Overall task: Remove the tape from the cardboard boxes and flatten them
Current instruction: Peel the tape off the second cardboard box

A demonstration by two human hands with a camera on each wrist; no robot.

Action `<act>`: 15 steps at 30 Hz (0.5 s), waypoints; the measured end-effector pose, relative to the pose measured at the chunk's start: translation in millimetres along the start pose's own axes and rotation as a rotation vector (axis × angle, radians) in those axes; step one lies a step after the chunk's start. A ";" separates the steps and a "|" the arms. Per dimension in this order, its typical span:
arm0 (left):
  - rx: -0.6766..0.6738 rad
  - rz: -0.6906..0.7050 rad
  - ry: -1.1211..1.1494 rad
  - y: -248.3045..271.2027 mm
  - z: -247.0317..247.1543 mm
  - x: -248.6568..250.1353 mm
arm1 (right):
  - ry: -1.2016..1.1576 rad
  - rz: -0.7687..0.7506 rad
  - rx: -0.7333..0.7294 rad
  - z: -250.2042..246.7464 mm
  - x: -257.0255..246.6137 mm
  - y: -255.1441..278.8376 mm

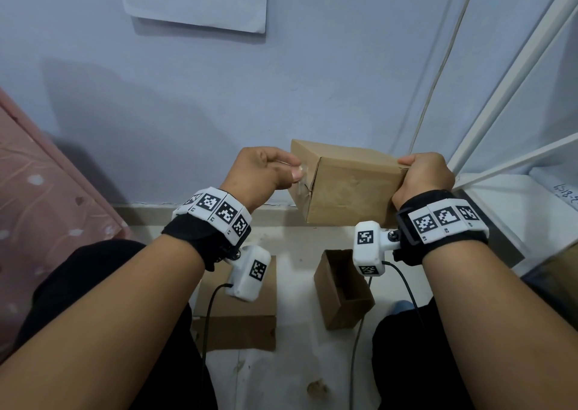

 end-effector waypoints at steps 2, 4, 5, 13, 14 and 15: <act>0.017 0.015 0.020 0.1 1.4 -0.1 | -0.048 -0.020 -0.104 8.7 0.3 -2.0; 0.016 0.028 0.028 0.4 4.1 -0.6 | -0.054 -0.024 -0.082 9.1 1.4 -4.1; 0.009 0.032 0.028 0.7 5.6 -0.8 | -0.035 -0.008 -0.029 6.2 2.0 -6.5; 0.016 0.052 0.087 3.2 9.6 0.8 | 0.006 -0.008 0.033 -1.6 1.5 -1.2; 0.038 0.056 0.087 3.1 7.2 1.8 | 0.007 0.002 0.024 -1.4 1.6 0.7; 0.060 0.057 0.090 2.4 4.6 2.8 | -0.002 0.012 0.023 -0.7 2.7 -0.8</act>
Point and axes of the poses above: each hand's wrist, its own y-axis away from the middle knuckle, its own z-axis out of the palm, x = y × z, the point moved 7 cm from there along -y, towards the middle knuckle, and after that the axes turned 14 degrees about x, right-handed, at the moved point
